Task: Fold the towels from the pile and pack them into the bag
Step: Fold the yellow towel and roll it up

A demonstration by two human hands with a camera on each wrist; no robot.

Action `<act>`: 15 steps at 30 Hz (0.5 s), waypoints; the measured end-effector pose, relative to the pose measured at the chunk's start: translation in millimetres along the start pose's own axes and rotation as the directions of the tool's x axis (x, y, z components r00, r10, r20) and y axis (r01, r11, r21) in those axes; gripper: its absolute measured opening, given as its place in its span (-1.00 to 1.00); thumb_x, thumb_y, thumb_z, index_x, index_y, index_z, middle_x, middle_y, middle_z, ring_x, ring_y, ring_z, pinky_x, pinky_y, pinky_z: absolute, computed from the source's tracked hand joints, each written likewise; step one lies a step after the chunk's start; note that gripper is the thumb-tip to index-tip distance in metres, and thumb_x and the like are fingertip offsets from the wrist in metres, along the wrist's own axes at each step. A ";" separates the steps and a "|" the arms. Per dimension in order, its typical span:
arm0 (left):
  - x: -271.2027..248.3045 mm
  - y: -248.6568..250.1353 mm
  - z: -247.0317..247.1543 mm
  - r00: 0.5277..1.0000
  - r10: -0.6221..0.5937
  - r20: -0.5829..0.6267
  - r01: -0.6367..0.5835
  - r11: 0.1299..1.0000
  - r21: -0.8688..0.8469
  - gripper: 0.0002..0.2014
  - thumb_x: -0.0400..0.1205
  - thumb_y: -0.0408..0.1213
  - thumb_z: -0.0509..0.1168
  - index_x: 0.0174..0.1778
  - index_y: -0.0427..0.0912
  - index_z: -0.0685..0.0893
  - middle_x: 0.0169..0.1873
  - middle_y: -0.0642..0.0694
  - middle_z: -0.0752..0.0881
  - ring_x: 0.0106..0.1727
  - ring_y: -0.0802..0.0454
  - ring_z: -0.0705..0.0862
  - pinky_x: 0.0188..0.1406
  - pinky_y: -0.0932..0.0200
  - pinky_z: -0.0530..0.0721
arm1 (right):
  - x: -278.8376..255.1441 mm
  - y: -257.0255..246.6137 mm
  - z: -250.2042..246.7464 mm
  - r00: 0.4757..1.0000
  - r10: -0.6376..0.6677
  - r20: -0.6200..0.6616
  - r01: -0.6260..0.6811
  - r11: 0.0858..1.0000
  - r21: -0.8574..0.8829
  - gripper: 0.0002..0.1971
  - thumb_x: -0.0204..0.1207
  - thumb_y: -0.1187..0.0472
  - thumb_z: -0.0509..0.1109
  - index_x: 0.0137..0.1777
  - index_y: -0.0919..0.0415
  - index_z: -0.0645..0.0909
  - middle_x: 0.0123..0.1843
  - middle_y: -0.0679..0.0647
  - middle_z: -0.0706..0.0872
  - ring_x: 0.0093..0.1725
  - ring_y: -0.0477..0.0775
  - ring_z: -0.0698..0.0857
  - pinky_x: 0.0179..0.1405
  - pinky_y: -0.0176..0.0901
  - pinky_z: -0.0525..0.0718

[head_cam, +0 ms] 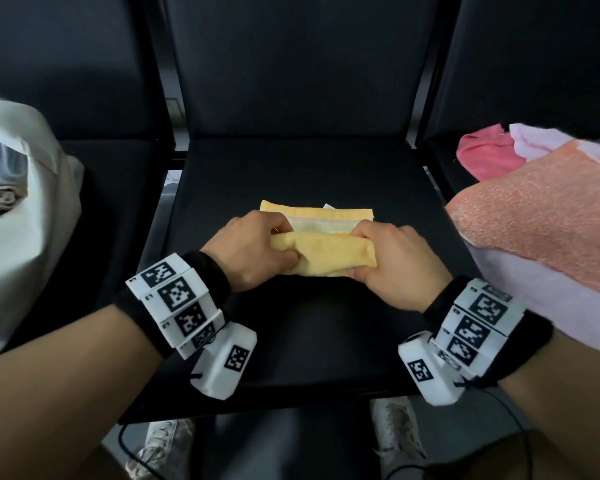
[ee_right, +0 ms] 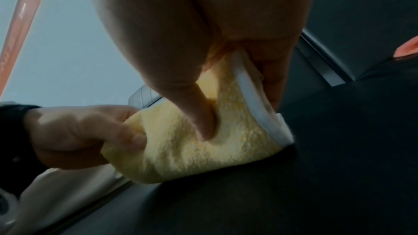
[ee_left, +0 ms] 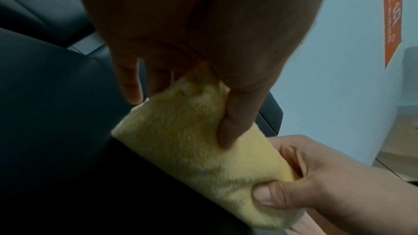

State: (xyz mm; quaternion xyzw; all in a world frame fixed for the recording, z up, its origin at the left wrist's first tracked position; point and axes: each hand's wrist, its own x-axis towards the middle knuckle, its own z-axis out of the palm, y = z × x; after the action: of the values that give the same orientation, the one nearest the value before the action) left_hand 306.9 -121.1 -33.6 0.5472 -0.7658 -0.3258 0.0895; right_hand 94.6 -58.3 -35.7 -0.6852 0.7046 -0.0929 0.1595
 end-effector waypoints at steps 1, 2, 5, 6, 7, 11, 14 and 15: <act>0.2 -0.7 -0.4 1.000 -0.003 0.002 0.003 1.000 0.006 -0.73 0.43 0.03 0.58 -0.07 0.18 0.64 -0.11 0.16 0.70 -0.02 0.05 0.67 -0.04 0.05 0.66 | 1.0 1.3 -1.4 1.000 0.006 -0.007 -0.006 1.000 0.008 -0.61 0.50 0.07 0.57 0.30 0.01 0.61 0.10 0.02 0.77 0.12 0.15 0.71 0.11 0.01 0.66; 0.2 -1.2 -0.6 1.000 -0.008 0.012 0.008 1.000 0.018 -0.63 0.36 0.06 0.64 -0.03 0.20 0.63 -0.06 0.18 0.68 0.03 0.05 0.64 0.03 0.03 0.66 | 2.1 2.9 -2.4 1.000 0.011 -0.012 -0.010 1.000 0.018 -0.62 0.50 0.07 0.57 0.30 0.01 0.62 0.10 0.01 0.77 0.13 0.14 0.71 0.13 0.02 0.66; -0.3 -1.7 -0.6 0.999 -0.027 0.024 0.026 0.999 0.041 -0.51 0.29 -0.02 0.72 0.02 0.24 0.62 -0.01 0.15 0.67 0.11 0.02 0.62 0.11 -0.01 0.68 | 4.9 7.1 -2.6 1.000 0.024 -0.003 -0.023 0.998 0.055 -0.65 0.50 0.05 0.57 0.25 0.00 0.62 0.08 0.01 0.75 0.12 0.14 0.71 0.12 0.06 0.69; 0.8 -3.0 -0.5 1.000 -0.026 0.008 0.025 0.999 0.040 -0.55 0.31 -0.05 0.71 -0.01 0.23 0.63 -0.04 0.13 0.68 0.11 -0.01 0.64 0.09 -0.01 0.68 | 5.2 7.7 -2.7 1.000 0.026 0.002 -0.026 0.998 0.062 -0.64 0.49 0.03 0.58 0.24 -0.01 0.62 0.08 0.01 0.74 0.13 0.14 0.70 0.11 0.07 0.70; 2.2 -4.7 -0.4 1.000 -0.017 -0.016 0.018 0.999 0.033 -0.62 0.35 -0.06 0.69 -0.06 0.23 0.63 -0.07 0.11 0.69 0.10 -0.02 0.65 0.05 0.01 0.67 | 5.5 7.9 -3.1 1.000 0.027 0.004 -0.027 0.997 0.065 -0.62 0.47 0.03 0.59 0.25 -0.01 0.62 0.08 0.00 0.74 0.13 0.13 0.69 0.11 0.06 0.69; 4.7 -8.2 -2.0 0.998 0.010 -0.055 -0.010 1.000 -0.002 -0.76 0.51 -0.06 0.60 -0.21 0.20 0.61 -0.16 0.07 0.71 0.05 -0.02 0.68 -0.02 0.07 0.59 | 5.3 8.6 -7.0 0.999 0.024 0.035 -0.025 0.998 0.052 -0.53 0.39 0.19 0.63 0.29 0.01 0.62 0.09 -0.03 0.72 0.12 0.05 0.68 -0.03 -0.13 0.63; 6.9 -10.0 -3.8 0.998 0.023 -0.056 -0.024 0.999 -0.031 -0.78 0.55 -0.08 0.56 -0.24 0.17 0.62 -0.18 0.06 0.72 0.00 -0.02 0.70 -0.04 0.05 0.60 | 6.3 12.3 -8.1 0.998 0.027 0.049 -0.029 0.999 0.042 -0.45 0.33 0.36 0.59 0.32 0.02 0.60 0.07 -0.02 0.71 0.07 0.04 0.69 -0.15 -0.18 0.62; 8.2 -11.1 -3.9 0.998 0.027 -0.060 -0.030 0.998 -0.052 -0.79 0.56 -0.08 0.56 -0.24 0.16 0.62 -0.18 0.05 0.73 -0.03 -0.02 0.71 -0.04 0.03 0.63 | 6.7 13.6 -8.2 0.998 0.033 0.049 -0.036 0.998 0.044 -0.42 0.33 0.35 0.61 0.35 0.03 0.59 0.10 -0.02 0.71 0.08 0.04 0.68 -0.14 -0.19 0.61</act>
State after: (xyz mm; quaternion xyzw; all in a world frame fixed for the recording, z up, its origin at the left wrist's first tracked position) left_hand 314.3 -132.1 -39.0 0.5432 -0.7615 -0.3283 0.1310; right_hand 79.0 -65.0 -33.5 -0.6712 0.7100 -0.0893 0.1933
